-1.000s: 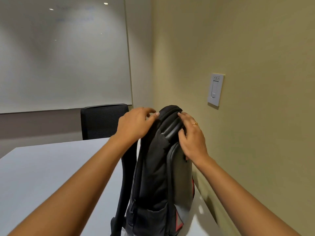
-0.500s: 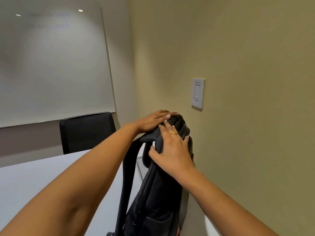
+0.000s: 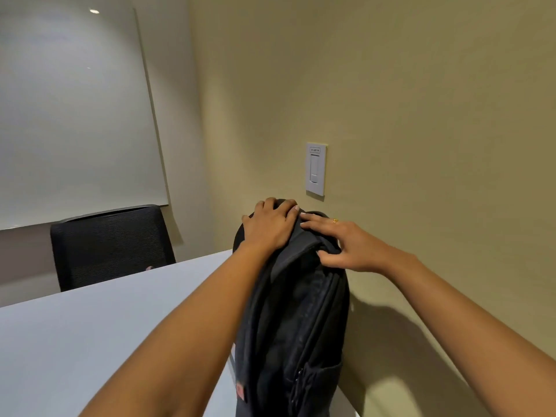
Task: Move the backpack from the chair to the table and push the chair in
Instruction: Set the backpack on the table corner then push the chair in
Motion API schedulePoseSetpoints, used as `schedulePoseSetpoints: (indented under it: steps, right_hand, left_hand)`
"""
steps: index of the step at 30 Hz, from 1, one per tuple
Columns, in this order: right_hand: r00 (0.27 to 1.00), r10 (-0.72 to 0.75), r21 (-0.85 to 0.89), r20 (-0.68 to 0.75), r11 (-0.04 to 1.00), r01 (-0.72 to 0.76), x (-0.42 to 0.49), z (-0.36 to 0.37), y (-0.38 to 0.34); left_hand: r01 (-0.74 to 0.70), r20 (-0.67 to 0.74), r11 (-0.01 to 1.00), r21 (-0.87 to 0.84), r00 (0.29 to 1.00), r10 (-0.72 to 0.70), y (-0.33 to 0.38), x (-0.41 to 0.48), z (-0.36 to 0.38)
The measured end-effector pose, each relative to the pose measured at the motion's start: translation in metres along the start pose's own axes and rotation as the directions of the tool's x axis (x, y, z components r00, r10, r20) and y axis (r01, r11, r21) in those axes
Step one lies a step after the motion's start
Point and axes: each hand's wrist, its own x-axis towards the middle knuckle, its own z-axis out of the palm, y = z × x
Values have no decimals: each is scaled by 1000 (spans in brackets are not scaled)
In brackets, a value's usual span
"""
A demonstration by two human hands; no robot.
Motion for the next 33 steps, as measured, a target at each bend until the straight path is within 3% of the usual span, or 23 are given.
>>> schedulePoseSetpoints:
  steps: [5, 8, 11, 15, 20, 25, 29, 33]
  right_hand:
    - [997, 64, -236, 48, 970, -51, -7, -11, 16]
    - [980, 192, -357, -60, 912, -200, -10, 3, 4]
    - [930, 292, -352, -224, 865, -357, -6, 16, -22]
    - [893, 331, -400, -305, 807, -435, 3, 42, -37]
    - [893, 327, -538, -309, 714, -447, 3, 39, -9]
    - [920, 287, -650, -267, 652, -391, -3, 39, 1]
    - [878, 384, -721, -285, 518, -461, 12, 51, -12]
    - [828, 445, -674, -341, 498, -545, 23, 65, -17]
  left_hand:
    - [94, -14, 995, -40, 995, -94, 16, 0, 16]
    - [93, 29, 983, -159, 996, -90, 22, 0, 22]
    - [74, 56, 960, -269, 997, -61, 24, -1, 27]
    - [34, 80, 938, -344, 997, -7, 14, 0, 36]
    - [6, 142, 964, -267, 989, 33, 0, -9, 55]
    - [-3, 103, 979, -202, 994, 24, 2, -21, 75]
    - [41, 76, 975, -220, 997, -25, -4, -24, 80]
    - [30, 138, 977, -213, 990, 0, -13, -25, 83]
